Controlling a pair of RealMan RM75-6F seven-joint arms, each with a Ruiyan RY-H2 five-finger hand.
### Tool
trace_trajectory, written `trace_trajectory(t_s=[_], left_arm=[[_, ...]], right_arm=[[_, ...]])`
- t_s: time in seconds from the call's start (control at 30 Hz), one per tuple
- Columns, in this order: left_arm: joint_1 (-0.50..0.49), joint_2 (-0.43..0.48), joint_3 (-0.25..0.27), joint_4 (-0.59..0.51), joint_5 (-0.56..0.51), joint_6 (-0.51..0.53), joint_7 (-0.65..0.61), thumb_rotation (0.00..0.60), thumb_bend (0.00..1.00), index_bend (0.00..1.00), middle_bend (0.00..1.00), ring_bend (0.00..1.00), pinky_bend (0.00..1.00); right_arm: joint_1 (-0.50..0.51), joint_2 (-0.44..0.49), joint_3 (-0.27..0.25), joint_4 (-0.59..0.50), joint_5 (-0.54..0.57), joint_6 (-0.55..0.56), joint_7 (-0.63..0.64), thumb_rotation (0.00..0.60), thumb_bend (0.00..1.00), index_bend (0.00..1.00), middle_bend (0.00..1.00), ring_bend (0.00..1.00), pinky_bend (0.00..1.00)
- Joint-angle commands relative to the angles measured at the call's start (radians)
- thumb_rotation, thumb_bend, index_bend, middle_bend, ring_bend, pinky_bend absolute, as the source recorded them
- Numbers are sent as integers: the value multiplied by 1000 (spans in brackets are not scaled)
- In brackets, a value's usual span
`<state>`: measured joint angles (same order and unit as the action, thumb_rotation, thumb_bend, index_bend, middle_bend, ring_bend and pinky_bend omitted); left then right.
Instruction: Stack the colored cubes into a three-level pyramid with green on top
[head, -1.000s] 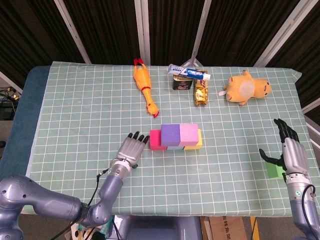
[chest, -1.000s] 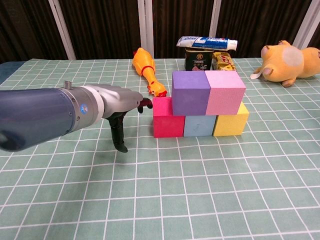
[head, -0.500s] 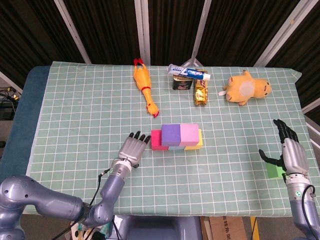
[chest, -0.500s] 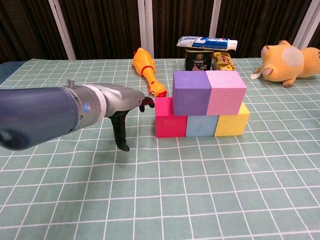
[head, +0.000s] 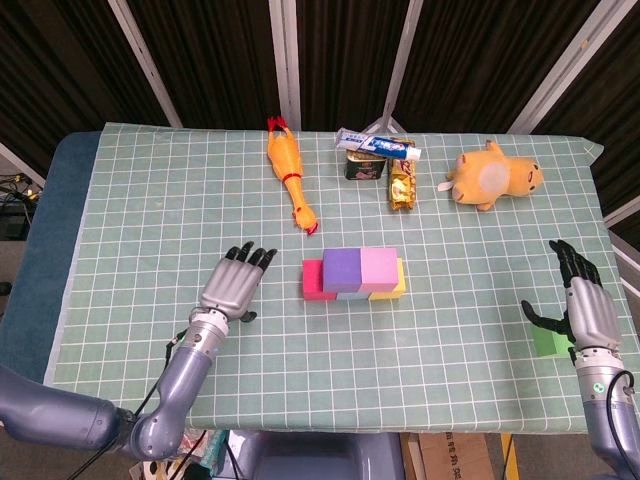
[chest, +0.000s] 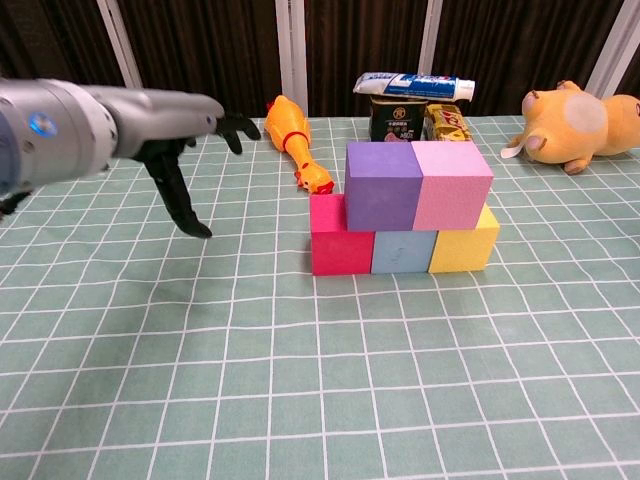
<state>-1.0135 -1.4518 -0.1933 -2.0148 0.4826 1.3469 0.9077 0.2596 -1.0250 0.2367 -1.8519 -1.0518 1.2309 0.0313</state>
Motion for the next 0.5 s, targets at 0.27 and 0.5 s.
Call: trace_trajectory(t_s=[0.27, 0.5], left_arm=[[164, 260, 30, -169, 236, 62, -195, 600, 145, 0, 61, 40, 132], [241, 362, 42, -215, 321, 68, -300, 600, 145, 0, 60, 40, 129]], right_arm=[[-5, 88, -91, -51, 20, -66, -163, 600, 318, 0, 0, 0, 0], [-1, 135, -158, -49, 14, -140, -233, 600, 317, 0, 0, 0, 0]])
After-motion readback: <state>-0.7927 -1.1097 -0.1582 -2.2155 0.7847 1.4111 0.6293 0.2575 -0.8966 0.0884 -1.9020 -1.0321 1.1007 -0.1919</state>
